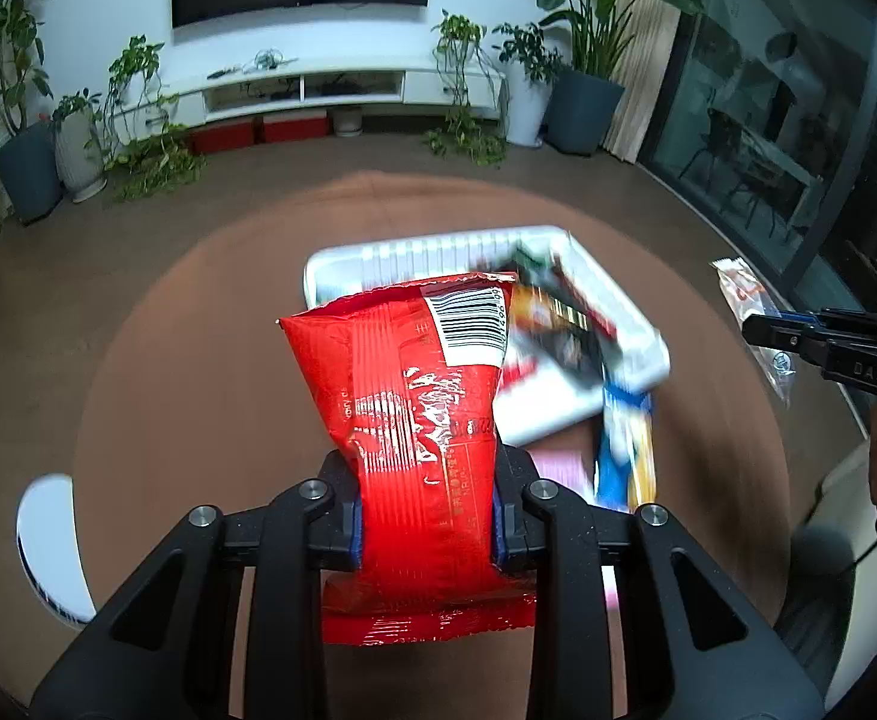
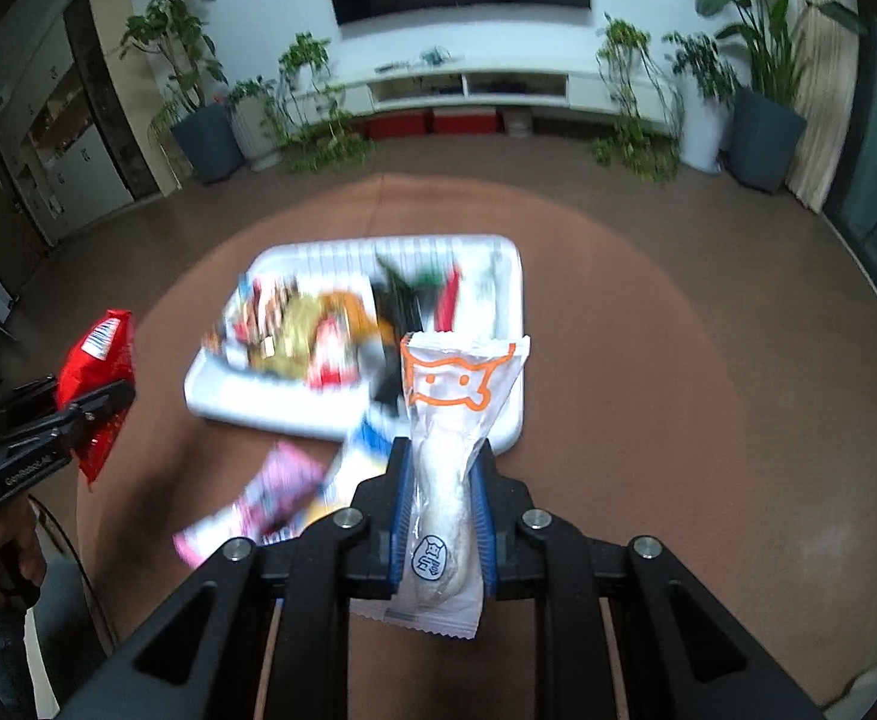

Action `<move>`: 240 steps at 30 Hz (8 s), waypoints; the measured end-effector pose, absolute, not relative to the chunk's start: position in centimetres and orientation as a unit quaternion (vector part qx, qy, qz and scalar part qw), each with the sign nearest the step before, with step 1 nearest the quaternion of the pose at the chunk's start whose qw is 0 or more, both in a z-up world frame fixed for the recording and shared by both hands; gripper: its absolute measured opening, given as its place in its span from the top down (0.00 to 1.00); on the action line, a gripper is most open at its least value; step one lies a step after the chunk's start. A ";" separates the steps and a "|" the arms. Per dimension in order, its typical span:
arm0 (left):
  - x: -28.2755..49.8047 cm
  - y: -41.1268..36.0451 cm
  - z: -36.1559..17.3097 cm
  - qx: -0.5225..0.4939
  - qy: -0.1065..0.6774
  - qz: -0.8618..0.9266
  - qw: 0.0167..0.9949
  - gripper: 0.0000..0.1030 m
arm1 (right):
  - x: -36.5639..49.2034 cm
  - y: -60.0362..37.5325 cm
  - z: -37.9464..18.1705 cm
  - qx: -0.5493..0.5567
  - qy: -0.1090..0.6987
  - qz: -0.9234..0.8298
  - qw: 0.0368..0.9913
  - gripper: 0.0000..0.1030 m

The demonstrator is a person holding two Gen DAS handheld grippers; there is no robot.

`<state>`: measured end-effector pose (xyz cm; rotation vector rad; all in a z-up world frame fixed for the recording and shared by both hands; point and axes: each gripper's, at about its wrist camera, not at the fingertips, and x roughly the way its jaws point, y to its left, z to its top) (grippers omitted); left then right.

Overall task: Organize snacks
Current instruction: 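Lift the red bag and white packet and carry both toward the tray, then lower the red bag and white packet into the tray and open both grippers, then withdraw both grippers from the tray toward the remaining packets, then grasp the pink cartoon-print packet with the left gripper, then grasp the blue-white cake packet with the right gripper, then carry the pink packet and blue cake packet over the tray, then lower both packets into the tray and open both grippers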

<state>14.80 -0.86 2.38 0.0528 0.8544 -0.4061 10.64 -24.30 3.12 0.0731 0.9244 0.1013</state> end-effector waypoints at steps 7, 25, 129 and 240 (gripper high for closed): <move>21.4 -4.1 3.6 0.041 0.417 -0.202 0.885 0.75 | 18.9 -21.4 4.0 0.020 0.441 0.086 0.893 0.81; 27.5 -10.7 -5.1 0.080 0.465 -0.194 0.860 0.74 | 25.1 -19.9 -4.1 -0.001 0.511 0.085 0.856 0.80; 13.0 -8.9 -9.1 0.111 0.504 -0.232 0.825 0.75 | 6.0 -21.1 -7.6 0.185 0.495 0.053 0.847 0.19; 30.2 -8.0 -6.3 0.007 0.441 -0.166 0.882 0.65 | 26.6 -18.0 -5.6 0.074 0.520 0.060 0.849 0.72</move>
